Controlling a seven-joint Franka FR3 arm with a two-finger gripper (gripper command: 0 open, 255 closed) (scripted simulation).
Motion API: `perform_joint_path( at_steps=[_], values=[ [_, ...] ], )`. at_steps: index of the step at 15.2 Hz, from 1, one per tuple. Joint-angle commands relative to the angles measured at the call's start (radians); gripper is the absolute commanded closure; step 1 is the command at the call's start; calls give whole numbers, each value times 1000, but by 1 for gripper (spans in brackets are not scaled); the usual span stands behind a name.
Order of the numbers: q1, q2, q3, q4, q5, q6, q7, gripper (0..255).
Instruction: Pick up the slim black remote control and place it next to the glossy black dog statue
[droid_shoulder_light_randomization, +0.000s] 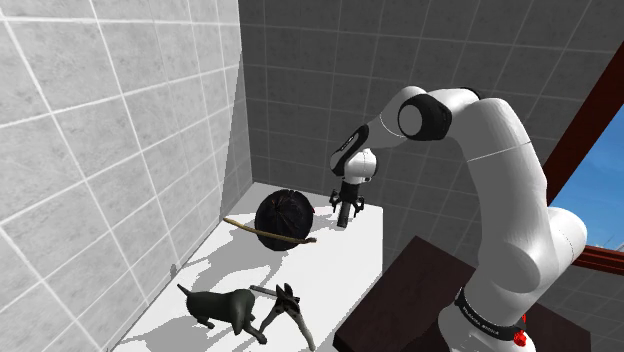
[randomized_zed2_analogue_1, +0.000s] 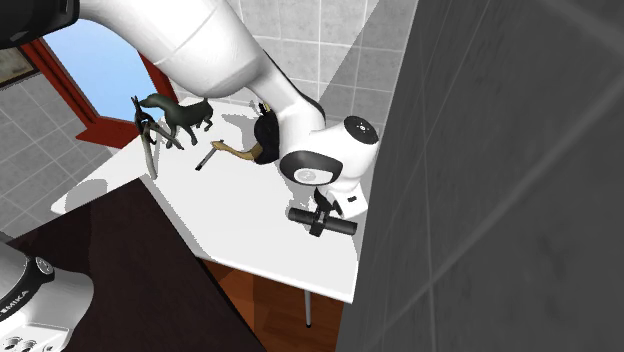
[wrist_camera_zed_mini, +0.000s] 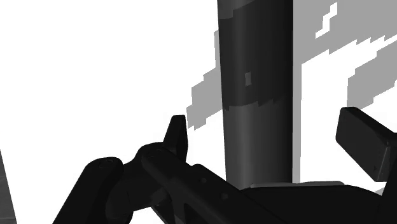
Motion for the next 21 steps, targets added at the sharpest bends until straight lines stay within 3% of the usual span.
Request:
perform_joint_path(
  at_steps=[1, 10, 21],
  values=[
    [0, 0, 0, 0, 0, 0, 0, 255],
    [1, 0, -1, 0, 1, 0, -1, 255],
    [19, -126, -27, -41, -30, -84, 30, 255]
  ],
)
